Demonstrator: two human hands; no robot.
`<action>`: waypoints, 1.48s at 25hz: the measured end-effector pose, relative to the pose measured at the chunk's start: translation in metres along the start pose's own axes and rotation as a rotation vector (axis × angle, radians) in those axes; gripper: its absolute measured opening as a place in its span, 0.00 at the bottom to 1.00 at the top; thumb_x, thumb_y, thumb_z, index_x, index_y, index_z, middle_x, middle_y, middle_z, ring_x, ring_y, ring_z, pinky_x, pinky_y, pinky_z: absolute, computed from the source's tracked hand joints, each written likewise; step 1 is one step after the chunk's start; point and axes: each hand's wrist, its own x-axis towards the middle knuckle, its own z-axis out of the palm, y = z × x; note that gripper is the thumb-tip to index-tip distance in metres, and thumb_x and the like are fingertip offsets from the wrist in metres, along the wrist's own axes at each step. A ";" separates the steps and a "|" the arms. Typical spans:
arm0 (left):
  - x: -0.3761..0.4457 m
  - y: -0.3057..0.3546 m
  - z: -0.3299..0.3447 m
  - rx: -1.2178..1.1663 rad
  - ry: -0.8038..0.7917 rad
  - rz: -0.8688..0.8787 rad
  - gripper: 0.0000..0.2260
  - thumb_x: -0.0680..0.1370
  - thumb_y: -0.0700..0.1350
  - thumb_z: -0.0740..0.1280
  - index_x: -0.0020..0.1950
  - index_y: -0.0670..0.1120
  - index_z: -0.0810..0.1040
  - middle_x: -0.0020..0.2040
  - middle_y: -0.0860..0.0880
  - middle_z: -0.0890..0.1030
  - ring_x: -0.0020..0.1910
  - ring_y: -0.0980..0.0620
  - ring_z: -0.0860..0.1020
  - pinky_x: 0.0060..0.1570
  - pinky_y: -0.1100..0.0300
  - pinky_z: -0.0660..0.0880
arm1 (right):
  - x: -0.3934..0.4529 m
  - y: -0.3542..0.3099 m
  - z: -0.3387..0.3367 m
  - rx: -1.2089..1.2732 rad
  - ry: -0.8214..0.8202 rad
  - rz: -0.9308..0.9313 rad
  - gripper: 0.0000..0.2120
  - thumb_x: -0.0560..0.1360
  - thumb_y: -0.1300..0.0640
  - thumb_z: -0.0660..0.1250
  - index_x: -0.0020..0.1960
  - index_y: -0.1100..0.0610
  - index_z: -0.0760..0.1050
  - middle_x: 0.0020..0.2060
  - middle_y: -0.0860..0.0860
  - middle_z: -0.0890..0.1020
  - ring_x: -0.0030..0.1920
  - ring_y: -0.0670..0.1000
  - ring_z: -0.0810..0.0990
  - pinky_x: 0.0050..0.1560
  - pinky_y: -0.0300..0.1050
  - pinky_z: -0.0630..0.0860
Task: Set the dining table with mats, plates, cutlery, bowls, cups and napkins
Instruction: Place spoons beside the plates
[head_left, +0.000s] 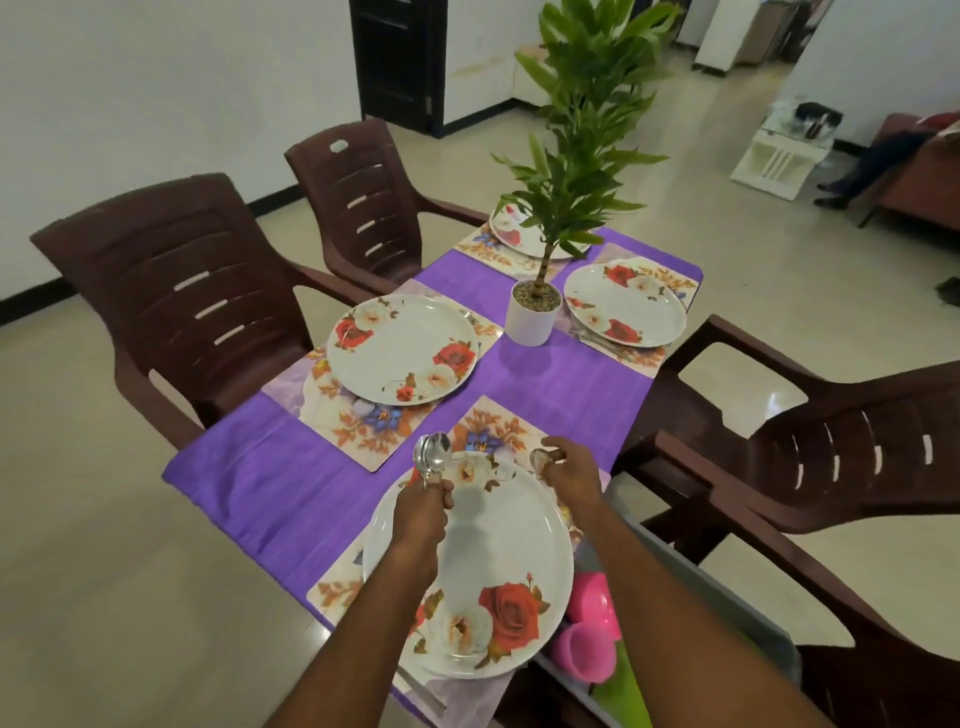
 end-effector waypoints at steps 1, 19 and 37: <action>0.002 0.000 -0.003 0.001 0.015 0.003 0.13 0.83 0.42 0.58 0.44 0.42 0.79 0.37 0.48 0.75 0.30 0.53 0.64 0.29 0.61 0.61 | 0.013 0.001 0.003 -0.048 -0.011 -0.025 0.15 0.73 0.70 0.69 0.56 0.58 0.82 0.49 0.58 0.83 0.43 0.55 0.82 0.36 0.40 0.74; 0.017 -0.002 0.004 -0.016 0.113 -0.017 0.12 0.83 0.41 0.57 0.47 0.42 0.79 0.36 0.48 0.75 0.30 0.54 0.64 0.29 0.61 0.61 | 0.060 0.033 0.013 -0.287 -0.095 -0.093 0.11 0.75 0.59 0.74 0.57 0.56 0.83 0.51 0.53 0.81 0.50 0.52 0.80 0.54 0.49 0.77; 0.008 -0.003 0.000 0.008 0.118 -0.006 0.12 0.84 0.41 0.58 0.49 0.43 0.80 0.38 0.48 0.77 0.31 0.53 0.66 0.29 0.62 0.63 | 0.049 0.049 0.015 -0.534 -0.071 -0.314 0.14 0.81 0.60 0.65 0.65 0.53 0.82 0.56 0.54 0.83 0.56 0.56 0.79 0.54 0.49 0.75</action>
